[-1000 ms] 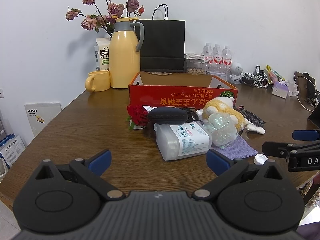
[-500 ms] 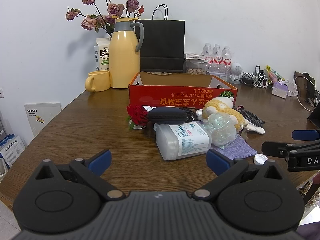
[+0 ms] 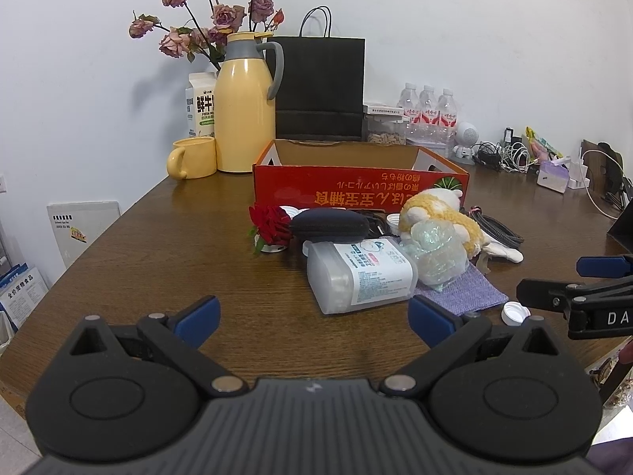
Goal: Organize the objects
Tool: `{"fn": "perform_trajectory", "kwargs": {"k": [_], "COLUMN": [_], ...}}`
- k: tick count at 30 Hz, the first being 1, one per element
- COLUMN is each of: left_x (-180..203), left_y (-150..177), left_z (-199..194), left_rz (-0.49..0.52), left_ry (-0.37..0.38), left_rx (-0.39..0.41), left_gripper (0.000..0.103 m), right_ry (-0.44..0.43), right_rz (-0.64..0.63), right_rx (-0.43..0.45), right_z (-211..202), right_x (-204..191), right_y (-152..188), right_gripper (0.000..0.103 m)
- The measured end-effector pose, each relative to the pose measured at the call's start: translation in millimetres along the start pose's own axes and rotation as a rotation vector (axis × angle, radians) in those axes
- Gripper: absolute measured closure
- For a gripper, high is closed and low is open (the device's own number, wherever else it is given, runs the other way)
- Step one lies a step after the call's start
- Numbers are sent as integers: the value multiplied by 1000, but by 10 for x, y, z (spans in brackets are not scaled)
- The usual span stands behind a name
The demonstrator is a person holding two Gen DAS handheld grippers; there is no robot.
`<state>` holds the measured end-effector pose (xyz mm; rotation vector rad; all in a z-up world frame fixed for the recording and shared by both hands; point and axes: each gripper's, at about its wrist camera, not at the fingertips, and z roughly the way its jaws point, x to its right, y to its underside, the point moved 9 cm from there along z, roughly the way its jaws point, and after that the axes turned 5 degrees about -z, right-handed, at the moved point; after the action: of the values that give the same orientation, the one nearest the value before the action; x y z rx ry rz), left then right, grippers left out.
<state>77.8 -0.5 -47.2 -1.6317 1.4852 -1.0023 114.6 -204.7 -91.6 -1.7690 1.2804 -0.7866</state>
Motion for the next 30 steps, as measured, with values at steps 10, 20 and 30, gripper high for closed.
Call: {"fn": "perform_trajectory", "kwargs": {"k": [10, 20, 30], "left_x": [-2, -3, -7], "left_y": [-1, 25, 55], "left_z": [1, 9, 15], "left_rz": [0, -1, -2], "left_ry": [0, 1, 1], "left_rx": [0, -3, -6], "left_gripper": [0, 0, 0], "right_ry": [0, 1, 2], "right_rz": [0, 1, 2], "right_rx": [-2, -3, -4], "right_z": [4, 8, 10], "right_x": [3, 1, 5], "right_y": [16, 11, 29], "right_gripper": [0, 0, 0]}}
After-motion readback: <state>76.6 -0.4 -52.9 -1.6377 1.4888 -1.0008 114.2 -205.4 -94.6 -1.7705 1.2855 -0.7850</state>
